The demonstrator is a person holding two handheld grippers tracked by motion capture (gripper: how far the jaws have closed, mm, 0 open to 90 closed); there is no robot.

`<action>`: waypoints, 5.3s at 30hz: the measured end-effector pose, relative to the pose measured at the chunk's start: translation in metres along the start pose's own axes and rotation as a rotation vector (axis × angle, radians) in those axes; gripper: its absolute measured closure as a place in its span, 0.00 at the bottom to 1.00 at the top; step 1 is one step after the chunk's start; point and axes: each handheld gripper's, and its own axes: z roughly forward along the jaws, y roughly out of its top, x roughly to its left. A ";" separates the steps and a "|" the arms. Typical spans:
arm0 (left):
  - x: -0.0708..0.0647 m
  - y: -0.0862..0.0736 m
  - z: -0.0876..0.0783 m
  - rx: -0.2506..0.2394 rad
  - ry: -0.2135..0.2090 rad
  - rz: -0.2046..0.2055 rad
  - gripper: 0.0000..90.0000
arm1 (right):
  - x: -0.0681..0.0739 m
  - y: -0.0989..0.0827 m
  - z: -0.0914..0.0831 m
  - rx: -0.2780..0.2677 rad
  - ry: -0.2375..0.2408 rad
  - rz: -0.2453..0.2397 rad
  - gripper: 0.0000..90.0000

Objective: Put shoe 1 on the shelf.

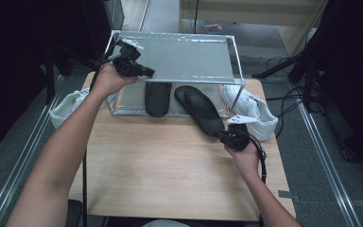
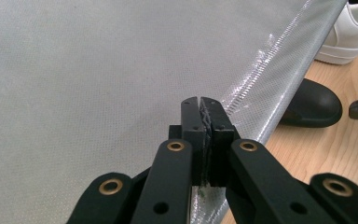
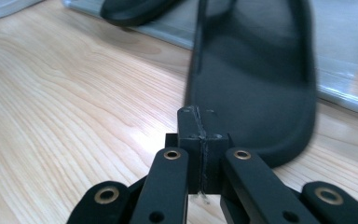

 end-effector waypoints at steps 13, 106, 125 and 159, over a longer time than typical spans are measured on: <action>0.000 0.000 0.000 -0.001 0.001 -0.001 0.99 | -0.023 -0.019 -0.017 0.015 -0.088 -0.009 1.00; -0.002 -0.004 -0.002 -0.036 0.015 -0.024 0.92 | 0.032 0.036 0.086 0.062 0.079 0.018 0.87; -0.011 0.002 -0.017 -0.051 0.013 -0.068 0.49 | 0.030 0.004 0.022 0.028 0.140 -0.029 0.54; -0.078 -0.064 -0.022 -0.030 -0.096 0.010 0.42 | 0.025 -0.011 -0.008 -0.004 0.131 -0.025 0.49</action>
